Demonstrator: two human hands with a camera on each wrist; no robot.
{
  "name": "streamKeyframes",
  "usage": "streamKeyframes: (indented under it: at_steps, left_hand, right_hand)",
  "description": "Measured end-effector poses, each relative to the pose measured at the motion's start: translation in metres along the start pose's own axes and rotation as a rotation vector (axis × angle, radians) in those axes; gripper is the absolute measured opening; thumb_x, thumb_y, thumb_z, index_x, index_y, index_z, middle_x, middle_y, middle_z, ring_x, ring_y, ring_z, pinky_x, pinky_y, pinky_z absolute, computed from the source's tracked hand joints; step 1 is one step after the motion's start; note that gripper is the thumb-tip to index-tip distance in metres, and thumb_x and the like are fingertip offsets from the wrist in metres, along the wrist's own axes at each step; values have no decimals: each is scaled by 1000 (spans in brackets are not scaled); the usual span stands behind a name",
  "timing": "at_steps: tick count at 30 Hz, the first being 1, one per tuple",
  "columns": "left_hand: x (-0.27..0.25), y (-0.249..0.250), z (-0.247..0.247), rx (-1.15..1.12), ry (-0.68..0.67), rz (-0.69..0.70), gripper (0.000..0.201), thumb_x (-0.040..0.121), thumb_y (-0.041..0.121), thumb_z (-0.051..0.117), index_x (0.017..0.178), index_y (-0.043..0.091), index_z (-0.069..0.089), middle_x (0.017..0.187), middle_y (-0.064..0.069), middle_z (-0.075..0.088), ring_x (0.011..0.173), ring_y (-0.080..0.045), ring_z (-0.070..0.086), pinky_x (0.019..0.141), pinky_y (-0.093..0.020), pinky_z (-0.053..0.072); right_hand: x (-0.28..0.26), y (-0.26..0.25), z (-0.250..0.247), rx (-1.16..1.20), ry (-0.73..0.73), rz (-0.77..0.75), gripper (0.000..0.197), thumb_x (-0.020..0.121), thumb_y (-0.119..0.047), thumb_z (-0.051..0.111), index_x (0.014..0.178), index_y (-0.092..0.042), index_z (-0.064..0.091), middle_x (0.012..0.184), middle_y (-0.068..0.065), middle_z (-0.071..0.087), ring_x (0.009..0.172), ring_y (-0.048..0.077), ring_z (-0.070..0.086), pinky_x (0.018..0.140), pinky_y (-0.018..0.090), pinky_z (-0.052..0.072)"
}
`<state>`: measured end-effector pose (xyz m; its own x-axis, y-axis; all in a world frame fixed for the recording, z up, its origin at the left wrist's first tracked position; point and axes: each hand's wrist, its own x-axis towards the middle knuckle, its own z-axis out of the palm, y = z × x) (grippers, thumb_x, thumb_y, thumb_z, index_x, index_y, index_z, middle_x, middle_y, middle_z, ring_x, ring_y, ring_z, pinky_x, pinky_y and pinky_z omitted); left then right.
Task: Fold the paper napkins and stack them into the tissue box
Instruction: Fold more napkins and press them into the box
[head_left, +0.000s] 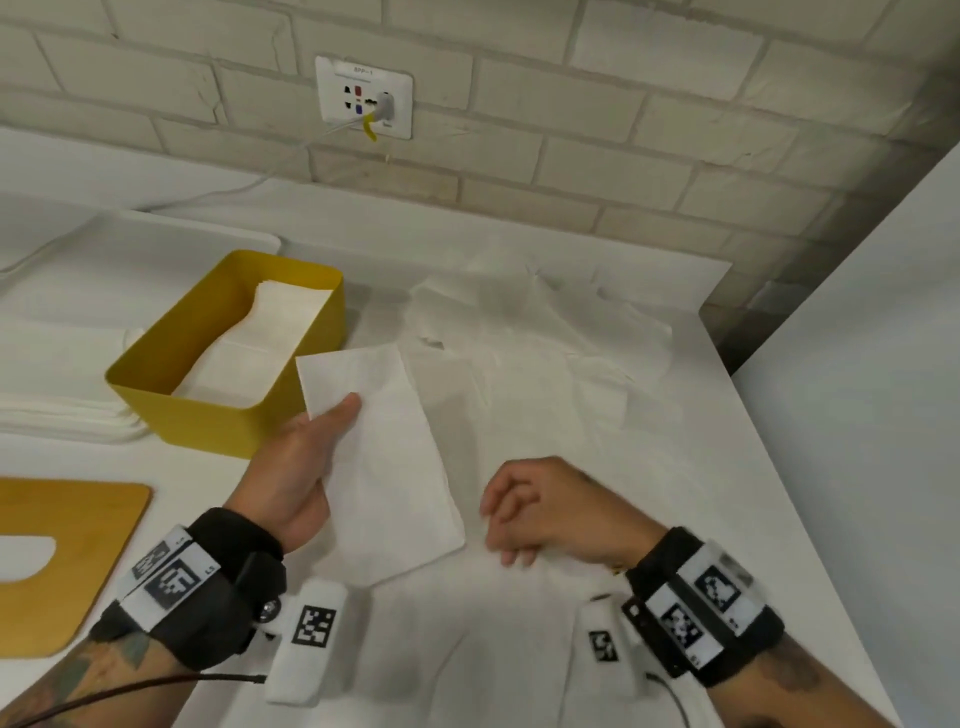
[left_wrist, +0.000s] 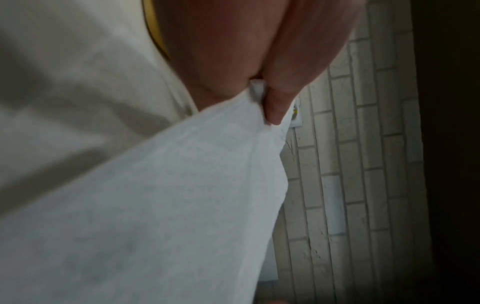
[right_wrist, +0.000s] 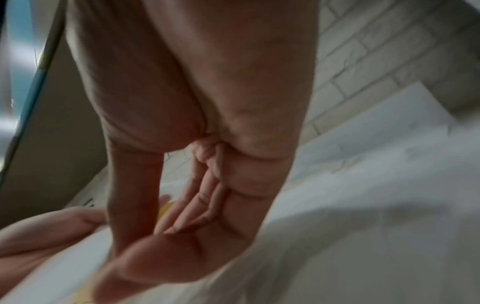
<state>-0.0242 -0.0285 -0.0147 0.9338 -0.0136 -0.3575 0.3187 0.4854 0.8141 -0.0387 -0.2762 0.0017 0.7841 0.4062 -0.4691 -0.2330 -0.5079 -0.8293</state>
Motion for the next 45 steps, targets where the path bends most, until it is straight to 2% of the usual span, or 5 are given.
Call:
streamKeyframes:
  at_steps: [8, 13, 27, 40, 45]
  left_hand:
    - [-3, 15, -18, 21, 33, 5, 30, 102, 23, 56, 128, 10, 65, 119, -13, 75, 110, -30, 72, 91, -44, 59]
    - [-3, 19, -27, 45, 63, -1, 34, 103, 26, 57, 129, 6, 65, 119, -14, 74, 108, -29, 73, 83, -39, 59]
    - [-12, 12, 4, 12, -44, -48, 34, 105, 31, 50, 128, 12, 68, 121, -10, 74, 110, -26, 73, 91, -41, 55]
    - [-8, -14, 37, 1, -48, -124, 35, 105, 24, 52, 130, 2, 64, 118, -16, 75, 110, -32, 72, 102, -46, 52]
    - [-10, -10, 40, -38, -90, -107, 35, 106, 24, 50, 128, 1, 64, 119, -20, 73, 111, -35, 71, 96, -46, 57]
  right_hand:
    - [33, -40, -3, -930, -129, -298, 39, 94, -27, 66, 131, -30, 57, 137, -14, 54, 129, 10, 42, 113, 31, 28]
    - [52, -50, 26, -1255, -281, -290, 28, 93, -26, 64, 120, -27, 59, 117, -8, 61, 120, 14, 43, 117, 46, 14]
    - [20, -62, -24, 602, 311, -216, 6, 95, -9, 66, 94, -13, 63, 86, 10, 70, 70, 18, 64, 64, 27, 56]
    - [28, -13, 24, 161, 852, -144, 30, 88, -33, 76, 110, -29, 55, 112, -15, 56, 105, 2, 58, 77, 15, 45]
    - [21, -29, 42, 65, 651, -209, 51, 76, -56, 79, 117, -39, 53, 118, -23, 51, 109, -7, 53, 78, 7, 45]
